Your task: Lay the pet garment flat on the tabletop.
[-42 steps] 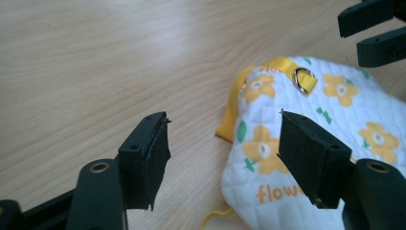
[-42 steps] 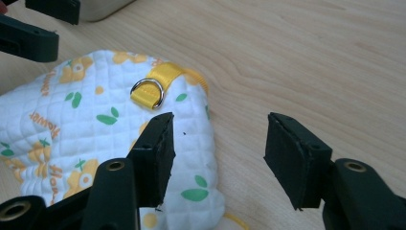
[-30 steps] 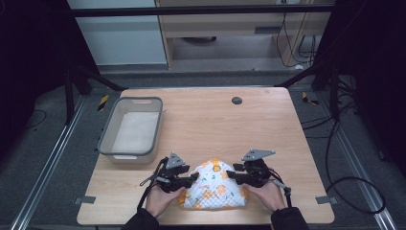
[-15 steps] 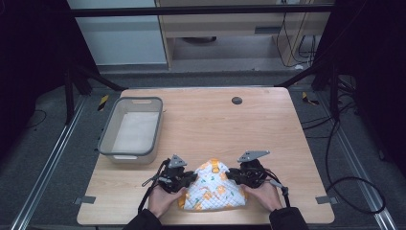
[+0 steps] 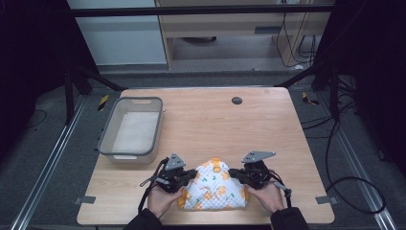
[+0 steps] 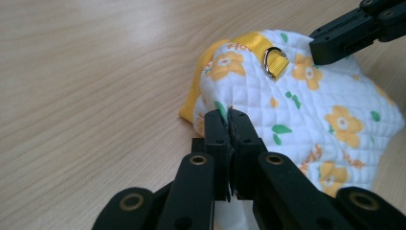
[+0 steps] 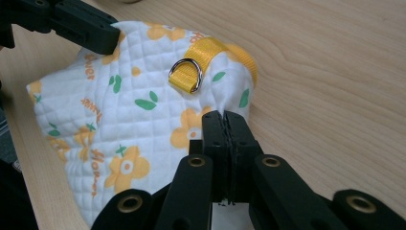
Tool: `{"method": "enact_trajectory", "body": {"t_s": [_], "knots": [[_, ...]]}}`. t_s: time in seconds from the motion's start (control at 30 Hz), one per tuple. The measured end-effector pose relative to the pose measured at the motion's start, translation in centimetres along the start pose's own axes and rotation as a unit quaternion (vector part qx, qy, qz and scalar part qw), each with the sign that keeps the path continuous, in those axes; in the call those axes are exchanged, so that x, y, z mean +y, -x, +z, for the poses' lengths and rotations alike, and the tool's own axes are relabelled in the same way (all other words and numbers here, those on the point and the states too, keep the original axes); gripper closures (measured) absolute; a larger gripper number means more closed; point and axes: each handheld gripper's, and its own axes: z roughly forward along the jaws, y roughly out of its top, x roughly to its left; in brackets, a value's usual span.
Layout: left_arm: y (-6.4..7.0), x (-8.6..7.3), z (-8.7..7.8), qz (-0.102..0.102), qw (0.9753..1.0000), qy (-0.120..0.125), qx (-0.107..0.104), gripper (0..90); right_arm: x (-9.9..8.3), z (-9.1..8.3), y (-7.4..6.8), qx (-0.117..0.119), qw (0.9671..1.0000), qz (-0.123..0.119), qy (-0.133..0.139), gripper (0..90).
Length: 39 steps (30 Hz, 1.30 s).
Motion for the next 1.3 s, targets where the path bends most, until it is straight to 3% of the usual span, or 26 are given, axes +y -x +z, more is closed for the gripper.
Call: {"method": "enact_trajectory", "body": {"t_s": [0.3, 0.43, 0.53, 0.6, 0.63, 0.77, 0.83, 0.87, 0.9, 0.93, 0.97, 1.0, 1.03, 1.07, 1.1, 1.17, 1.2, 1.3], "knots": [[1.4, 0.9, -2.3, 0.018, 0.9992, 0.036, -0.008, 88.5, 0.6, -2.3, -1.5, 0.004, 0.9991, -0.019, 0.038, 89.0], [2.1, 1.9, -3.8, 0.032, 0.9978, 0.058, -0.008, 89.0, 1.3, -3.8, -1.8, 0.003, 0.9974, -0.022, 0.068, 89.0], [2.3, 3.7, -5.3, 0.044, 0.9952, 0.087, -0.004, 89.1, 2.5, -5.2, -2.3, 0.002, 0.9944, -0.027, 0.102, 89.0], [2.3, 4.3, -5.6, 0.048, 0.9946, 0.092, 0.001, 89.1, 2.9, -5.5, -2.4, 0.000, 0.9935, -0.030, 0.110, 89.0], [2.4, 4.9, -5.8, 0.049, 0.9940, 0.098, 0.004, 89.1, 3.9, -5.9, -2.5, -0.002, 0.9912, -0.034, 0.128, 89.0], [1.8, 7.3, -6.5, 0.059, 0.9906, 0.122, 0.020, 89.1, 5.6, -6.3, -2.4, -0.015, 0.9866, -0.034, 0.159, 88.9], [1.1, 8.5, -6.0, 0.053, 0.9896, 0.130, 0.032, 89.1, 6.9, -5.8, -1.8, -0.033, 0.9833, -0.032, 0.176, 88.9], [-0.1, 9.4, -4.9, 0.044, 0.9887, 0.135, 0.048, 89.0, 7.9, -4.8, -0.9, -0.052, 0.9818, -0.022, 0.181, 88.8], [-0.1, 9.4, -4.9, 0.044, 0.9887, 0.135, 0.048, 88.9, 7.9, -4.8, -0.9, -0.052, 0.9818, -0.022, 0.181, 88.8], [-1.5, 10.0, -3.1, 0.016, 0.9894, 0.133, 0.057, 88.5, 8.8, -3.1, 0.2, -0.089, 0.9805, -0.021, 0.174, 88.6], [-1.5, 10.0, -3.1, 0.016, 0.9894, 0.133, 0.057, 87.7, 9.1, -2.1, 0.9, -0.106, 0.9802, -0.015, 0.167, 88.4], [-2.8, 10.3, -1.1, 0.011, 0.9880, 0.120, 0.096, 84.5, 9.3, -1.1, 1.7, -0.119, 0.9796, -0.007, 0.162, 87.7], [-2.8, 10.3, -1.1, 0.011, 0.9880, 0.120, 0.096, 76.6, 9.3, -1.1, 1.7, -0.119, 0.9796, -0.007, 0.162, 87.7], [-3.4, 10.3, -0.2, -0.003, 0.9869, 0.116, 0.112, 67.9, 9.2, 0.7, 3.1, -0.149, 0.9784, 0.010, 0.143, 82.1], [-4.1, 10.1, 0.6, -0.019, 0.9866, 0.110, 0.118, 67.9, 9.2, 0.7, 3.1, -0.149, 0.9784, 0.010, 0.143, 82.1], [-5.1, 9.5, 1.2, -0.042, 0.9852, 0.112, 0.123, 57.8, 8.8, 1.8, 4.1, -0.184, 0.9749, 0.007, 0.125, 75.0], [-5.6, 8.7, 1.1, -0.051, 0.9853, 0.114, 0.116, 49.3, 8.2, 1.8, 4.6, -0.187, 0.9742, 0.013, 0.126, 73.1], [-5.9, 7.9, 0.8, -0.038, 0.9855, 0.106, 0.127, 42.9, 7.5, 1.2, 4.8, -0.189, 0.9738, 0.007, 0.125, 69.5]]}}
